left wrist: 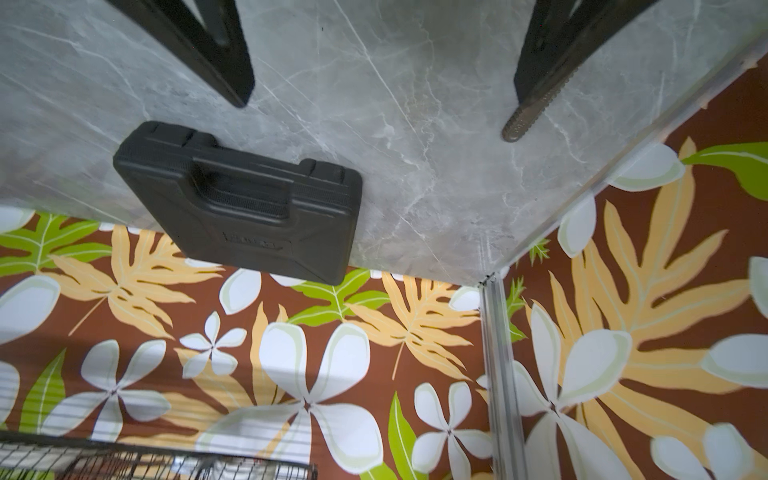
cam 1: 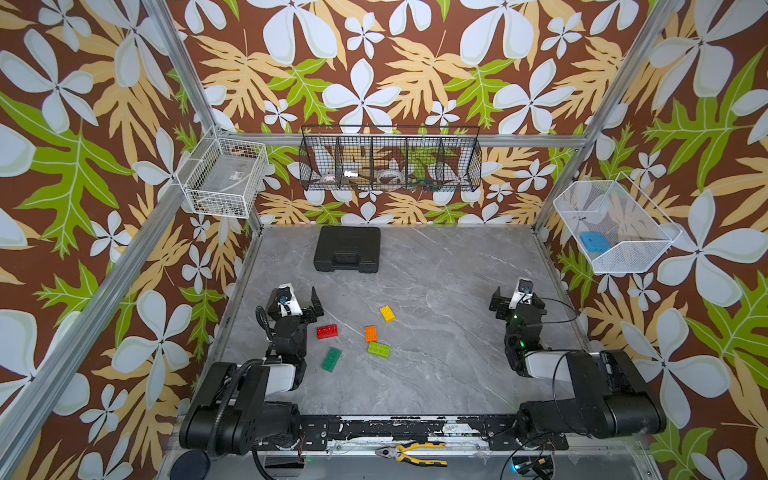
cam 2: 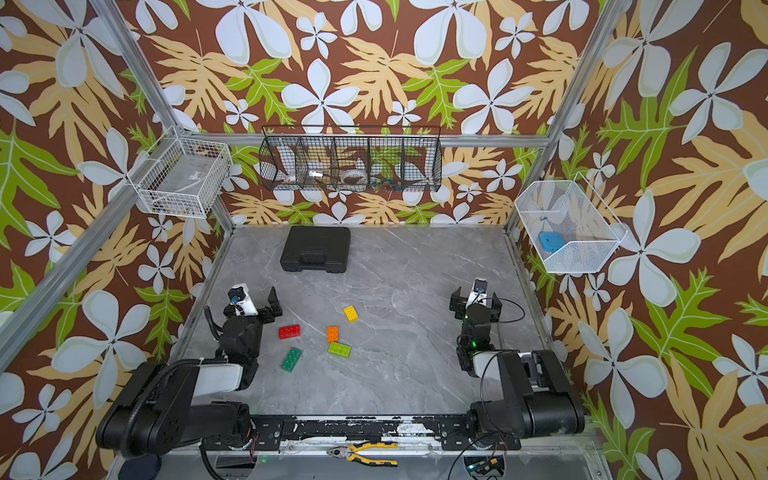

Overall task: Assemble a rectangle with lego
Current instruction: Move the lego brick at the center of the board.

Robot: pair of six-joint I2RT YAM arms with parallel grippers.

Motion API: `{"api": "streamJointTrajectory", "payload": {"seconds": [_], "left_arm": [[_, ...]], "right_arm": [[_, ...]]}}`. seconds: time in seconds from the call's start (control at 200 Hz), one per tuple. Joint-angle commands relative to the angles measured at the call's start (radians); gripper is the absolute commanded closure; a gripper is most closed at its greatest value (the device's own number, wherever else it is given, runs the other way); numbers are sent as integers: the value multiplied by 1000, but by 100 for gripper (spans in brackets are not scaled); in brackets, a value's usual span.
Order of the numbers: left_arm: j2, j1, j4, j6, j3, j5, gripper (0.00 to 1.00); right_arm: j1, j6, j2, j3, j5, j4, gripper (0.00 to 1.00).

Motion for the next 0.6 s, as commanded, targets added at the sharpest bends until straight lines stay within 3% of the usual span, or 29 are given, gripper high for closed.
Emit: {"api": "streamJointTrajectory", "payload": {"seconds": [0.0, 0.055, 0.13, 0.22, 0.29, 0.345, 0.385, 0.435, 0.511, 0.596], "left_arm": [[-109, -46, -72, 23, 15, -150, 0], [-186, -74, -171, -5, 40, -248, 0], [-296, -82, -271, -75, 64, -259, 0], [-400, -83, -486, -240, 141, -304, 0], [-442, -83, -705, -387, 228, -305, 0], [-462, -83, -858, -499, 299, -248, 0], [-484, -82, -954, -596, 335, -217, 0], [-518, -69, -965, -621, 336, -117, 0], [-545, -45, -910, -587, 328, 63, 10], [-478, -48, -1036, -581, 421, 175, 20]], "right_arm": [[10, 32, -84, 79, 43, -255, 1], [13, 80, -140, 110, 62, -348, 1], [31, 160, -207, 192, 132, -553, 1], [82, 215, -250, 318, 254, -799, 1], [98, 266, -268, 394, 222, -912, 1], [95, 449, -266, 439, 195, -1009, 1], [58, 453, -261, 460, -18, -1026, 0], [49, 468, -241, 473, -206, -1024, 13], [147, 521, -181, 538, -212, -1122, 22], [328, 521, -96, 615, -129, -1215, 23]]}}
